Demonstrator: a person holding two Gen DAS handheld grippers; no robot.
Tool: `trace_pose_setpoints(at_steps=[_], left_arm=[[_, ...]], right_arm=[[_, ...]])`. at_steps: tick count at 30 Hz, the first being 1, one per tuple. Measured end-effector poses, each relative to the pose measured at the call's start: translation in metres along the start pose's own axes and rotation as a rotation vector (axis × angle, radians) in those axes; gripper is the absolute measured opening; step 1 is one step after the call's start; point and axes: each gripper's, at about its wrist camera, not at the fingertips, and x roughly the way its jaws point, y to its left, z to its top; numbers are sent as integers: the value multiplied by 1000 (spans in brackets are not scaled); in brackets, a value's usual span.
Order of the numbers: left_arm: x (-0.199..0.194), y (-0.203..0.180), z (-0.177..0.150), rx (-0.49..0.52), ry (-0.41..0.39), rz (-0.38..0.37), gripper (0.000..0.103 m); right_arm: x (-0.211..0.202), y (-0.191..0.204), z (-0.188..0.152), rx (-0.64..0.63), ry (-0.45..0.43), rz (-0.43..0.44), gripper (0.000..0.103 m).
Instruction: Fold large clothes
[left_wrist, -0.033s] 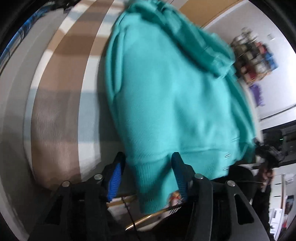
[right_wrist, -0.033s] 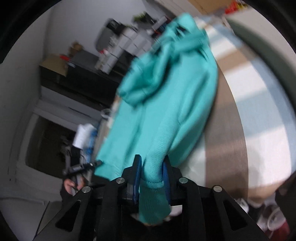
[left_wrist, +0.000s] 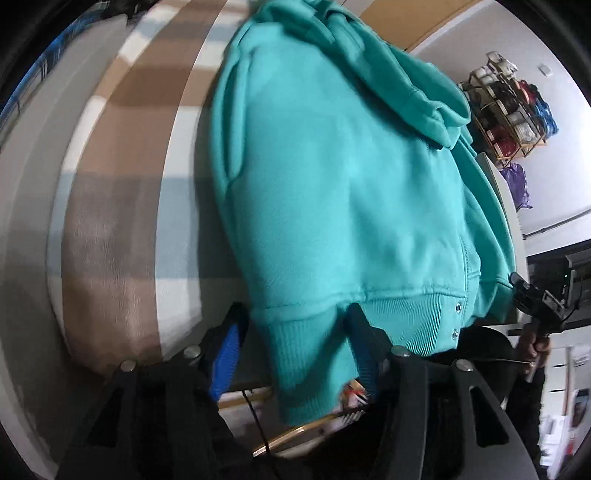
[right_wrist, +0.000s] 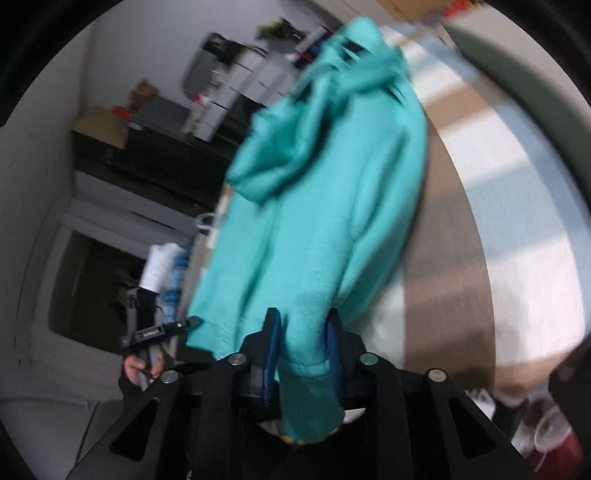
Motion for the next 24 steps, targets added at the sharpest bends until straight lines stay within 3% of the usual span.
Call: trace_pose_setpoints(at_steps=[1,3,6,9,10,11,12,14,16,17,20,21,22,24], left_arm=[[3,-6,-2,22,9,26,84],[11,-18,-7,65,30,60,85],[15,-29,-8,132,12,71,86],[18,-37,-7,143,-20,61,84],[20,-40,-6,148,-31,60,74],[21,-43,-6,157,-46,77,57],[22,-52,-5,170,-54,98,53],[22,-60,-7,189,-78,124,47],[20,-67,-7,206,-106,129,46],[17,-67,-9,210,-125,127,46],[13,-67,-10,225,-165,102,47],[10,-64,-10,230,-169,94,47],[12,-64,-8,233,-170,89,47],[13,-62,-6,221,-169,80,47]], right_arm=[[-1,-2,-1,5,4,1,32],[5,-3,-3,3,49,-43,50],[17,2,-10,-48,103,-123,56],[30,8,-8,-59,123,-128,62],[31,11,-7,-69,131,-127,65],[32,16,-6,-90,142,-131,73],[31,17,-7,-107,150,-139,75],[32,20,-6,-129,145,-163,72],[21,24,-4,-135,97,-122,60],[13,26,-3,-137,55,-63,55],[-13,28,-3,-113,-49,201,55],[-13,25,-3,-103,-47,246,56],[-9,25,-3,-96,-35,245,57],[5,18,-3,-72,9,148,57]])
